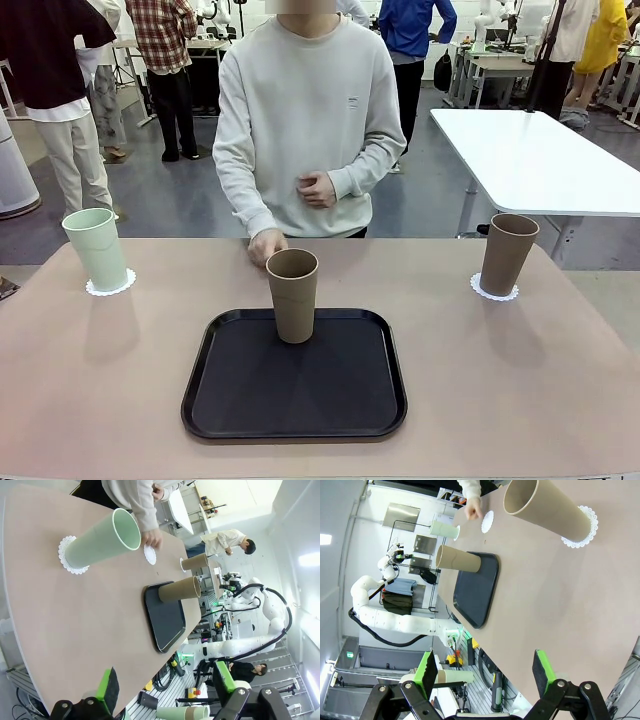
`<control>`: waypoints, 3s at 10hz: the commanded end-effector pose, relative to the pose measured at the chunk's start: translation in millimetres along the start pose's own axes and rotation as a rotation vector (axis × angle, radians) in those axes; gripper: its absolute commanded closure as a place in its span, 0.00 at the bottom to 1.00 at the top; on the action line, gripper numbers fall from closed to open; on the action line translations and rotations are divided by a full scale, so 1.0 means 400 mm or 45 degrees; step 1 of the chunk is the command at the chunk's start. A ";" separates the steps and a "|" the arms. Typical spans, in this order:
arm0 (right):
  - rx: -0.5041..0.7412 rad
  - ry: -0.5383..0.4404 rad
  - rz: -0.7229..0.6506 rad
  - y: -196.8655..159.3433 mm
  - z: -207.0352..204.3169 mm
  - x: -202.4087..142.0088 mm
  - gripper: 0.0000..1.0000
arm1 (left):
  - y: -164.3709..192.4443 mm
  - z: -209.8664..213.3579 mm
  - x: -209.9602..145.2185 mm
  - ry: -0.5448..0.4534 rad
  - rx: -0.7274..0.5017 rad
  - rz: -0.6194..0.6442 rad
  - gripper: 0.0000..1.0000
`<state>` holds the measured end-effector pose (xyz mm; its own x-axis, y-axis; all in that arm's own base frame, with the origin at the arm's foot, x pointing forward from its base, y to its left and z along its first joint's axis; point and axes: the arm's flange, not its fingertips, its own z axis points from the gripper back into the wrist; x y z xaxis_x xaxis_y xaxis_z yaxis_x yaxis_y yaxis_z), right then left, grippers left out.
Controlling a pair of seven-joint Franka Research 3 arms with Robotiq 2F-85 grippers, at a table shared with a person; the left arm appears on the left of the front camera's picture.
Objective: Place coasters on the table and set cups on them.
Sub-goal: Take one Reusable plastic cup from the Flat Tray and place it on a coaster set by the human.
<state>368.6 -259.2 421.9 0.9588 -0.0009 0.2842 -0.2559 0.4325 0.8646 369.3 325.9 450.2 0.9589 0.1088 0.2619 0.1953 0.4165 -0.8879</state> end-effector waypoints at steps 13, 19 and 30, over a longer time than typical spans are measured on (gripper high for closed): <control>-0.186 0.082 0.223 0.166 -0.005 0.048 0.00 | -0.005 0.003 -0.001 -0.007 0.009 0.007 0.00; -0.845 0.530 0.826 0.560 -0.445 0.316 0.00 | -0.005 0.003 -0.001 -0.007 0.009 0.007 0.00; -0.793 0.880 1.014 0.496 -0.972 0.244 0.00 | -0.005 0.003 -0.001 -0.007 0.009 0.007 0.00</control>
<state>456.8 174.8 452.8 0.4793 0.8596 0.1772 -0.8755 0.4544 0.1642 369.6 325.7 450.5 0.9588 0.1083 0.2626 0.1961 0.4166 -0.8877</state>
